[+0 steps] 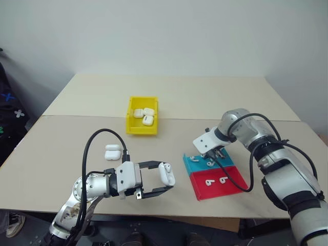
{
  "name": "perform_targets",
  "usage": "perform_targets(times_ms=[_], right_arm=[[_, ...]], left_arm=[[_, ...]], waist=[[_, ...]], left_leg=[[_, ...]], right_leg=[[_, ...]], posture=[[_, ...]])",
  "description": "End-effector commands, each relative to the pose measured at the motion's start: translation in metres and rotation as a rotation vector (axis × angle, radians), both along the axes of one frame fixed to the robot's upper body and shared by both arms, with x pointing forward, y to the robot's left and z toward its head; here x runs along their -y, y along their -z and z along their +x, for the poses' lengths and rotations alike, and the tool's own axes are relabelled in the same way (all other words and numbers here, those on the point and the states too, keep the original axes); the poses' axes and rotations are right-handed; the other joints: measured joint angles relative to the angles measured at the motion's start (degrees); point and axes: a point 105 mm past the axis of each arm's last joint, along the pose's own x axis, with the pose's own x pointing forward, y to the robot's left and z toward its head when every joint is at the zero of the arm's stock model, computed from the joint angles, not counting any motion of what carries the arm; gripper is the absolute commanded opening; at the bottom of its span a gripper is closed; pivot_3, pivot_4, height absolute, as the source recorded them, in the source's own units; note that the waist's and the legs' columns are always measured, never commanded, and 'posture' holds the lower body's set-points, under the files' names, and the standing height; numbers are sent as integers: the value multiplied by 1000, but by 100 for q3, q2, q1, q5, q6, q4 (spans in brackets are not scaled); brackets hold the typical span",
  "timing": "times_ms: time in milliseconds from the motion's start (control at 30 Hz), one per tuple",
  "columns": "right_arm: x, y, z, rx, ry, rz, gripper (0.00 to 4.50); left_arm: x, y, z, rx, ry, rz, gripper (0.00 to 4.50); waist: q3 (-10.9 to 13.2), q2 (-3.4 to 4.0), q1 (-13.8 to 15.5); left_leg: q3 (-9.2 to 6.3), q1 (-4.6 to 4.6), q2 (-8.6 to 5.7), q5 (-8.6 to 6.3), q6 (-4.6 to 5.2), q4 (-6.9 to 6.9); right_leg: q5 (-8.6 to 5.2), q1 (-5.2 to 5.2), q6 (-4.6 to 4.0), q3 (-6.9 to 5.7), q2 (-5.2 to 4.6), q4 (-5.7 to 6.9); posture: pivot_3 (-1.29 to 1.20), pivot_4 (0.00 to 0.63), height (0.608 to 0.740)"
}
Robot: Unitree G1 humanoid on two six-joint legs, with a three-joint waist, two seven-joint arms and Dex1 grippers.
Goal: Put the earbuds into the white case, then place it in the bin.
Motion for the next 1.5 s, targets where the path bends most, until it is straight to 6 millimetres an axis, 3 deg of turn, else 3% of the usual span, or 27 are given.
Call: perform_targets(times_ms=[33,233,433,567,767,900,967,1200,1500], right_arm=[[-2,-18,1,34,-3,50,636],[4,-55,-8,71,47,197,636],[8,-106,-33,66,162,514,636],[16,-149,-70,-18,269,805,636],[20,-181,-120,-168,345,1070,636],[14,-208,-144,-357,354,1309,636],[10,-213,-151,-440,342,1375,636],[-9,-204,-163,-623,303,1433,636],[-34,-189,-169,-699,288,1473,636]], left_arm=[[3,-11,-6,48,21,-21,2775],[3,-21,-4,62,21,-58,2775],[10,-45,1,87,44,-157,2775],[21,-71,2,112,110,-241,2775],[34,-91,2,134,197,-268,2775],[39,-104,3,124,240,-299,2775],[40,-107,2,121,257,-308,2775],[43,-110,0,104,275,-288,2775],[42,-107,5,90,244,-280,2775]], waist=[[0,0,1],[1,1,16],[1,0,39],[1,0,67],[1,-1,77],[1,-1,43],[1,-1,23],[1,-1,27],[1,-1,22]], left_leg=[[0,0,0,0,0,0],[0,-4,-1,0,0,0],[-1,-4,0,0,0,0],[-3,-7,-1,0,0,1],[-5,-6,-1,-2,2,2],[-7,-4,0,-2,3,10],[-8,-4,-1,-1,3,12],[-13,-13,-6,-1,4,12],[-15,-15,-5,-1,6,12]], right_leg=[[0,0,0,0,0,0],[0,-1,1,0,-2,-2],[0,2,1,-2,-3,-4],[0,3,1,-2,-3,-5],[0,8,3,-4,-1,-15],[3,11,3,-2,2,-9],[5,12,3,-1,2,-7],[7,11,7,-2,0,-12],[7,12,9,-2,1,-15]], posture=[[0,150,740],[0,150,740],[0,150,740],[0,150,740],[0,150,740],[0,150,740],[0,150,740],[0,150,740],[0,150,740]])
